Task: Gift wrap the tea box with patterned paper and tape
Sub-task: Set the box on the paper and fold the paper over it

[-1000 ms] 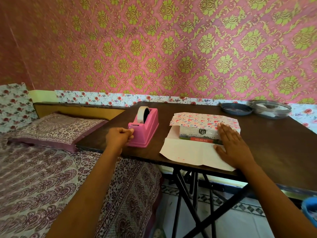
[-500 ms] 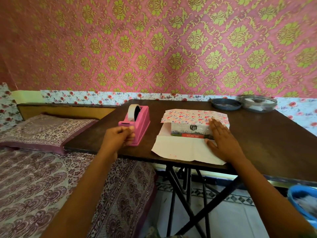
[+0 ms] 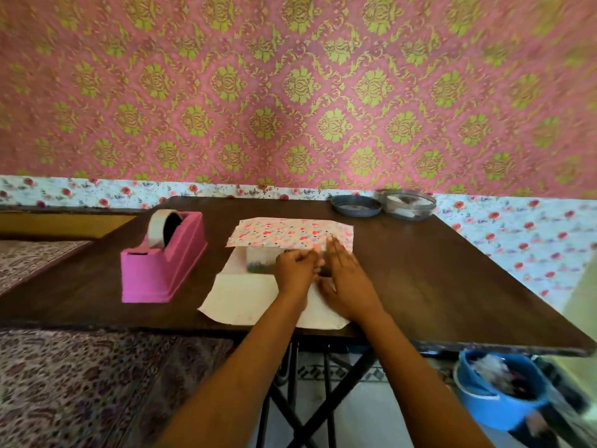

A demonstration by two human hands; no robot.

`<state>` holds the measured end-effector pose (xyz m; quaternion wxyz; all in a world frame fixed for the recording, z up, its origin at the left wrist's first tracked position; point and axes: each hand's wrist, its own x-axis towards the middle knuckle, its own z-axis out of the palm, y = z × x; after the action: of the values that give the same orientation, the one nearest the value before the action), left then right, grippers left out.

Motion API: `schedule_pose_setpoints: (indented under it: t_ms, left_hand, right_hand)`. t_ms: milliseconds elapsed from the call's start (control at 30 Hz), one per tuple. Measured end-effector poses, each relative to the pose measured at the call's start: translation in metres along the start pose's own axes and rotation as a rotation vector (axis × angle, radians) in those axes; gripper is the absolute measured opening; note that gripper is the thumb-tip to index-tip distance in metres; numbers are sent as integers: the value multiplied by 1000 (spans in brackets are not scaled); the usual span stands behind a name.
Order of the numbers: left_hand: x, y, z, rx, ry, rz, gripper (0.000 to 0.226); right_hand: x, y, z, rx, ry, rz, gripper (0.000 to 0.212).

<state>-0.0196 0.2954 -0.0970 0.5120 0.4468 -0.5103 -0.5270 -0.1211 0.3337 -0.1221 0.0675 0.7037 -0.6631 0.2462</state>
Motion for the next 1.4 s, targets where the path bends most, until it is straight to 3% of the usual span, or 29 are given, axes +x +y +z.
schedule_pose_setpoints:
  t_ms: [433, 500, 633, 733, 833, 933, 1033, 1167, 1400]
  left_hand:
    - [17, -12, 7, 160, 69, 32, 23]
    - [18, -12, 5, 297, 66, 85, 26]
    - [20, -10, -4, 689, 109, 105, 54]
    - [21, -3, -11, 946, 69, 122, 50]
    - [12, -2, -25, 1071, 62, 274, 34]
    - [2, -1, -37, 900, 34, 572, 24]
    - [5, 7, -34, 994, -131, 810, 31]
    - [16, 9, -29, 1251, -307, 866, 45]
    - [24, 5, -30, 1379, -334, 890, 53]
  right_hand:
    - [-1, 2, 0, 80, 25, -17, 81]
    - [0, 3, 1, 75, 23, -14, 81]
    - [-2, 2, 1, 44, 23, -17, 82]
    - [-2, 2, 1, 36, 24, -18, 82]
    - [-1, 3, 1, 26, 22, -20, 83]
    - [-1, 2, 1, 49, 20, -11, 85]
    - [-2, 2, 0, 66, 7, 1, 86]
    - [-1, 2, 1, 77, 13, 5, 84]
    - [0, 3, 3, 66, 24, -2, 83]
